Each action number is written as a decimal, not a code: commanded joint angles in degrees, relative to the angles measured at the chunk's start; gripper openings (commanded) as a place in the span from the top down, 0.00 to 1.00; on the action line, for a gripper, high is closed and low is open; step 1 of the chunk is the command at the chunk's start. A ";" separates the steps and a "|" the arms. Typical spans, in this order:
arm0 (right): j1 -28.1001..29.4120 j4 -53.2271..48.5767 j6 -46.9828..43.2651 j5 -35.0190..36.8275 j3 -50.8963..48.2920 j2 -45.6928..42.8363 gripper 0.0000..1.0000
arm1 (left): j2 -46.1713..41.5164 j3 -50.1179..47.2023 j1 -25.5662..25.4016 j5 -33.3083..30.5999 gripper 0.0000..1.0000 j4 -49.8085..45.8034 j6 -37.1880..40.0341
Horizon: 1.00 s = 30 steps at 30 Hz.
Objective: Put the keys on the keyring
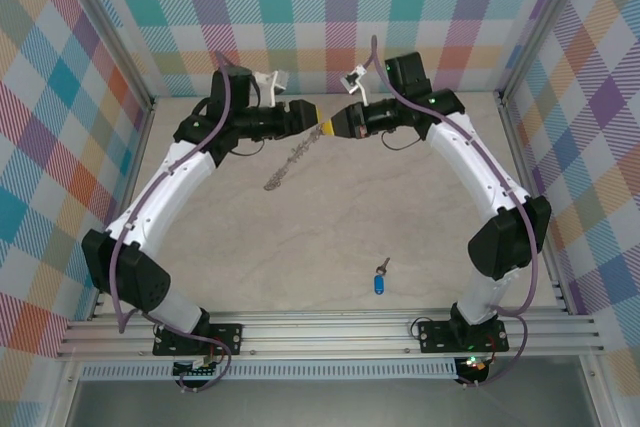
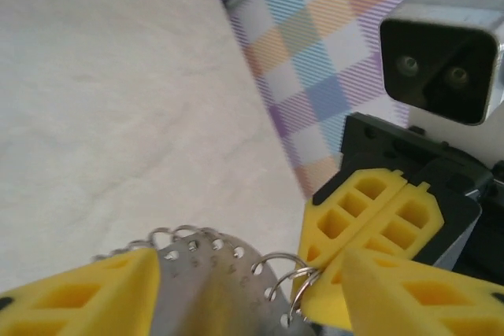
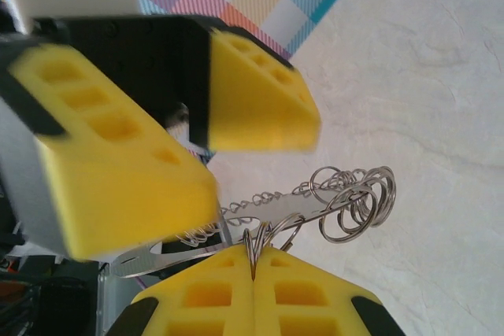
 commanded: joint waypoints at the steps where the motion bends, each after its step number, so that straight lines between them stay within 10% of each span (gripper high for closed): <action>1: 0.14 1.70 -1.44 1.77 -4.33 -2.02 1.00 | -5.22 -2.74 0.42 -14.68 0.27 -2.93 -0.38; 30: 10.62 13.35 -5.03 20.99 -20.74 10.62 1.00 | -12.53 -12.62 1.84 -19.26 0.18 -1.64 -5.24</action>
